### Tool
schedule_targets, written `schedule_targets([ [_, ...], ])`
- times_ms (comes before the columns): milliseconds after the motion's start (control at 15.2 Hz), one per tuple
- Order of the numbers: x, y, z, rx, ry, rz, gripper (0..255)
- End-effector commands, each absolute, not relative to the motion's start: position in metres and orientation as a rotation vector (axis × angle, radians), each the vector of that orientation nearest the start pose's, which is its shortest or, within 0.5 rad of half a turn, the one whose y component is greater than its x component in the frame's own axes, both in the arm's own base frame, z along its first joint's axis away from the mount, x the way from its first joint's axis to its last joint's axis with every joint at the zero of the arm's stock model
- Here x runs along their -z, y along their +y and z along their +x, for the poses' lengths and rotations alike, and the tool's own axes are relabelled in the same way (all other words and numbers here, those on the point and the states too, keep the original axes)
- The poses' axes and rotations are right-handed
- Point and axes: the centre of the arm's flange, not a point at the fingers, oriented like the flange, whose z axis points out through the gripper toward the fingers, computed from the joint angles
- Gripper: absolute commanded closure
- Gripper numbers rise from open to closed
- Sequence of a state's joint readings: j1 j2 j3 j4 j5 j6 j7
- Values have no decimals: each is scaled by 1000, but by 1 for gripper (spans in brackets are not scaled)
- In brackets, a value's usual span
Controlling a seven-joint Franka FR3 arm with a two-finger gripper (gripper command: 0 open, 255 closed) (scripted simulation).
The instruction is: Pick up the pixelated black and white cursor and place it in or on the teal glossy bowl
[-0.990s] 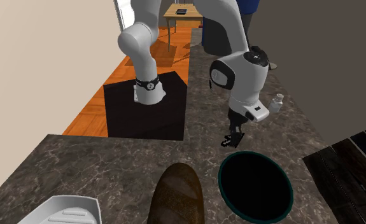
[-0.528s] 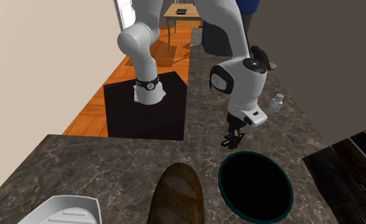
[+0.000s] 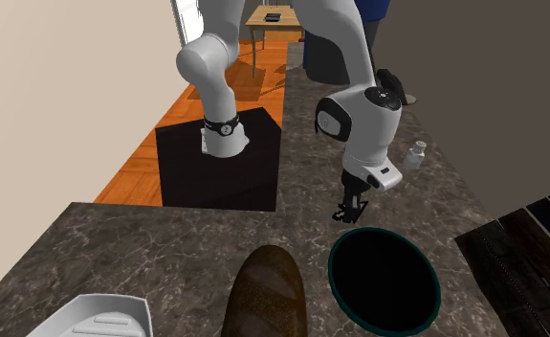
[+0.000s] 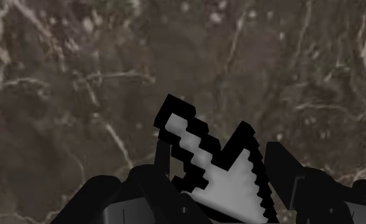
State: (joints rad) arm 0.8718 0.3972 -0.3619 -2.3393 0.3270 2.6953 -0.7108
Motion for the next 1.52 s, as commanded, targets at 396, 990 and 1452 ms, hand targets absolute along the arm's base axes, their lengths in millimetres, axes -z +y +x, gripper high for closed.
schedule_targets([
  [396,-179,234,454,-2,-1440,-2791,255],
  [990,-226,234,454,-2,-1440,-2791,255],
  [1452,-263,234,454,-2,-1440,-2791,255],
])
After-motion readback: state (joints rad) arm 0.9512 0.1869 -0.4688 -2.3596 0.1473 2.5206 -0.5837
